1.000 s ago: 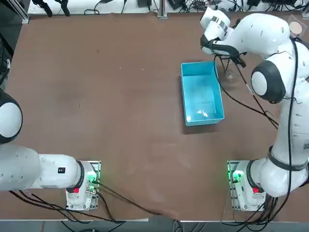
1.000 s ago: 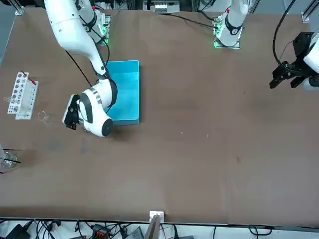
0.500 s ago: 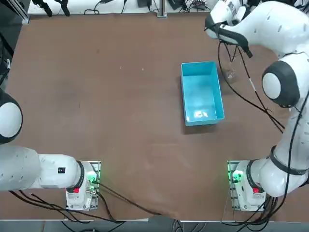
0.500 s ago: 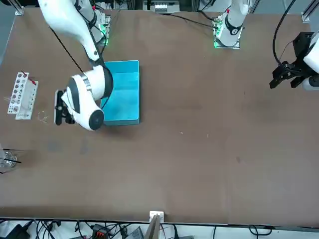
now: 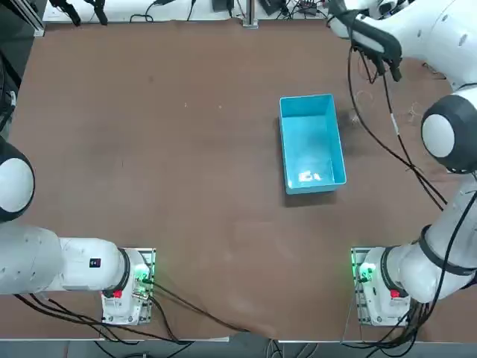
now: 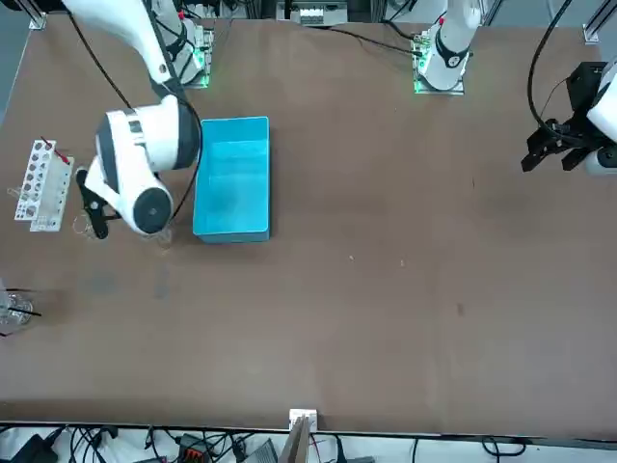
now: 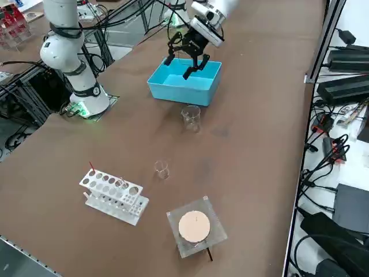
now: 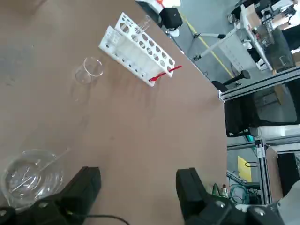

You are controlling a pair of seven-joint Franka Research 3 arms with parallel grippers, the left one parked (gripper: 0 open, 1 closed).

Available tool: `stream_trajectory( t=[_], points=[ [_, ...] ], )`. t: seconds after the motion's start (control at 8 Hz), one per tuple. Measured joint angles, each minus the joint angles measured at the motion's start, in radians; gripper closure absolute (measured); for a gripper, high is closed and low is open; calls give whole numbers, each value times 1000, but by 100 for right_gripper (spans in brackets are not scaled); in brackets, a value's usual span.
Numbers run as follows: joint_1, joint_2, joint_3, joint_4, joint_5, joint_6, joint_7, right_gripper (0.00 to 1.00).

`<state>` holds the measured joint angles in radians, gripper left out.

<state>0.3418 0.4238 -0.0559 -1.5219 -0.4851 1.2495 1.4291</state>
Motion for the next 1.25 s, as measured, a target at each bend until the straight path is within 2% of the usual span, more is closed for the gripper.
stream_trajectory(
  t=[0.25,0.5,0.88,1.0,1.25],
  points=[
    [-74,8,-4,-28,-14,69,16,1],
    [-140,20,-11,-98,-154,110,149,1],
    [-161,6,-12,-302,-347,197,463,1],
    [-176,-36,-13,-395,-414,235,524,1],
    [-237,-185,-16,-603,-540,318,608,1]
  ],
)
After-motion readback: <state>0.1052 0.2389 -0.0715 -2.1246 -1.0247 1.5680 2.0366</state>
